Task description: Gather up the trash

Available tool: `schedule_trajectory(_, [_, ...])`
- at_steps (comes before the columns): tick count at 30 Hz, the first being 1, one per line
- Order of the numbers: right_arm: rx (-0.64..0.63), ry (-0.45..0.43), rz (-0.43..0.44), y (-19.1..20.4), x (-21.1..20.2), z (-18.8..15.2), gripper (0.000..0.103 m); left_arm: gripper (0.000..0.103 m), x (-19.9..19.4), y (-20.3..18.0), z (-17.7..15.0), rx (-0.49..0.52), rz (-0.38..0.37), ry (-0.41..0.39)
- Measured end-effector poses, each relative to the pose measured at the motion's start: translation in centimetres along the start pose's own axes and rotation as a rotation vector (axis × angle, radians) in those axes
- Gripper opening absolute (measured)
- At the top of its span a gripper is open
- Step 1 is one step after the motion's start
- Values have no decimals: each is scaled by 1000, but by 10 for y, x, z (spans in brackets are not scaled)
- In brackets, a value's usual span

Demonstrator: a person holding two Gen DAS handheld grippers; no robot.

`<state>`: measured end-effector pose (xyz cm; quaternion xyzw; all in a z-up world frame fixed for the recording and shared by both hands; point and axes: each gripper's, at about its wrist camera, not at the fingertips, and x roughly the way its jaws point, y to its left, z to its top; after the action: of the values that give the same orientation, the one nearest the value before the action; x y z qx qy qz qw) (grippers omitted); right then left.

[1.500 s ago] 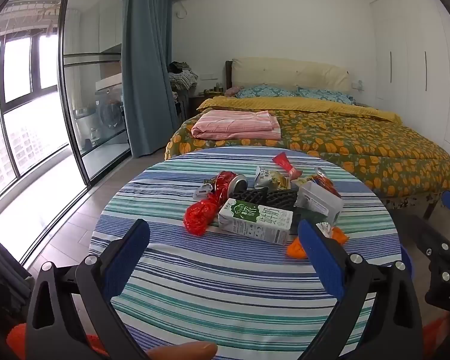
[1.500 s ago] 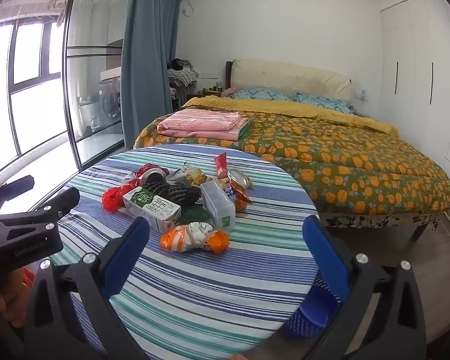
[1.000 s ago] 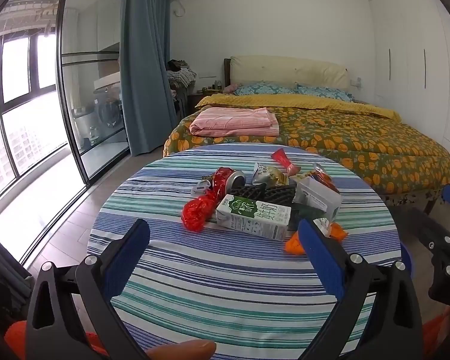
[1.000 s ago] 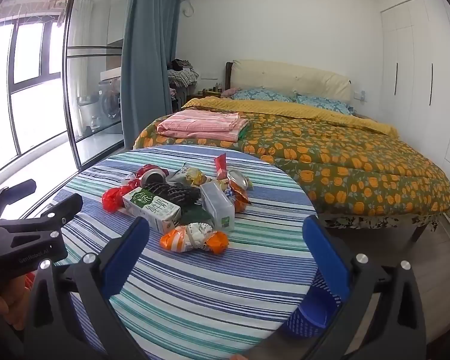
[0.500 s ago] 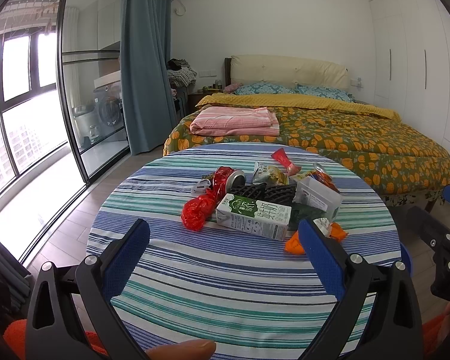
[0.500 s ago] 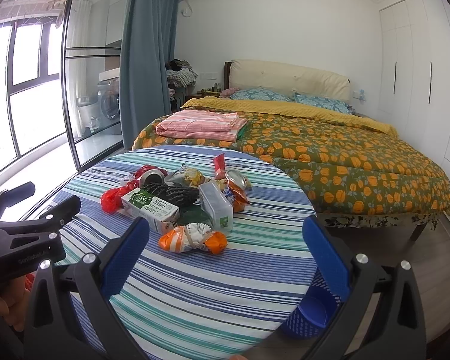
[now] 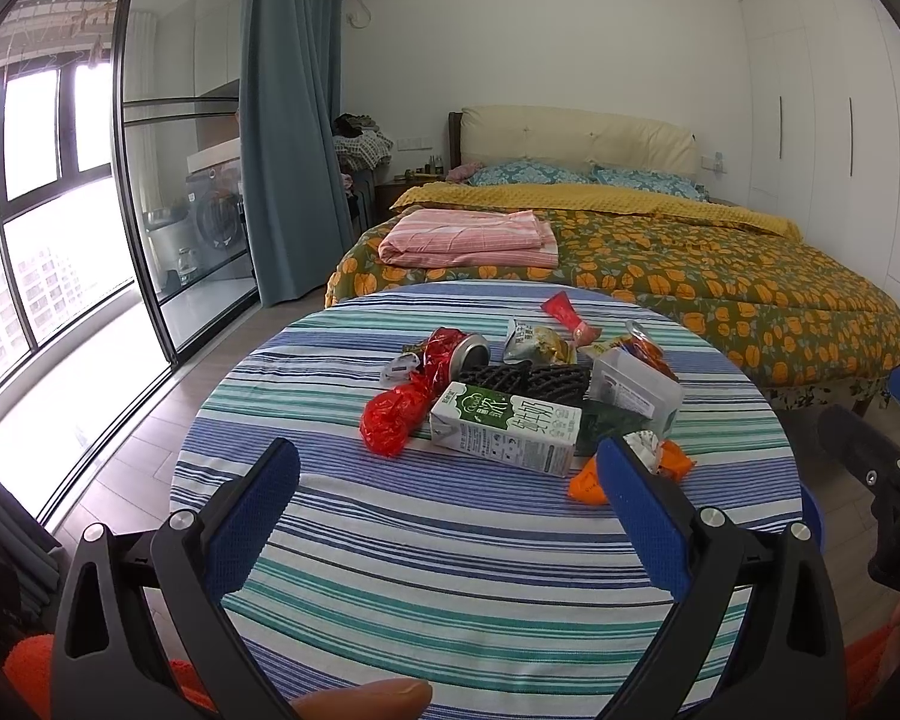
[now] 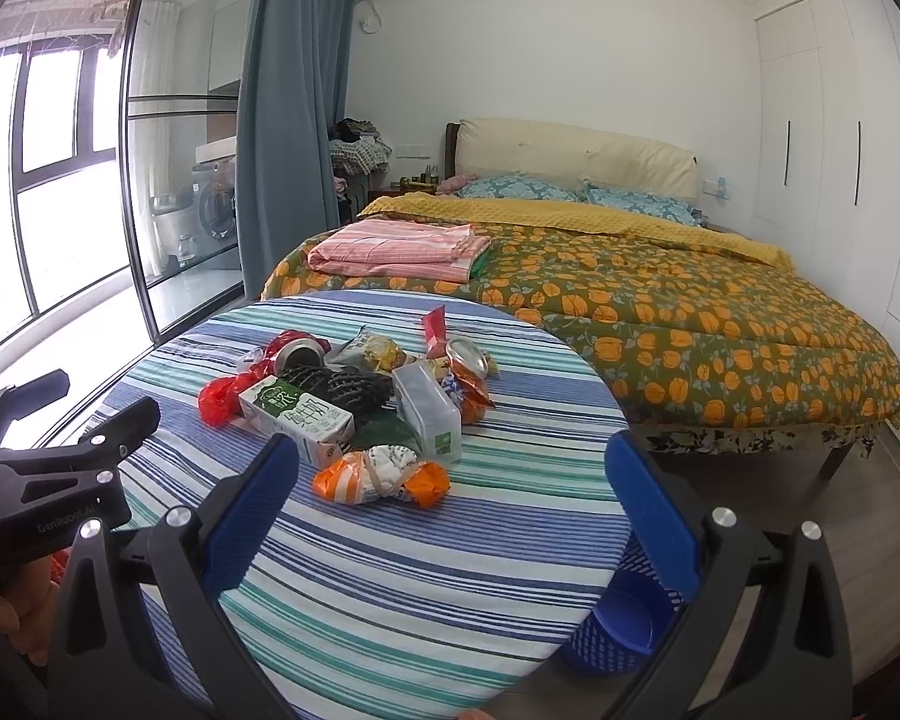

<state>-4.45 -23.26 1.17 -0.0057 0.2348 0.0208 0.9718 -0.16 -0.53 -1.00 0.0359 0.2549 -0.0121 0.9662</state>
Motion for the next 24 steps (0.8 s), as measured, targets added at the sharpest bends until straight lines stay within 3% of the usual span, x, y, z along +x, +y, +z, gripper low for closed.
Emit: schedule_trajectory(24, [3,-2,0,-2,-1,0,99,98,1,1,1,-1,-1,4])
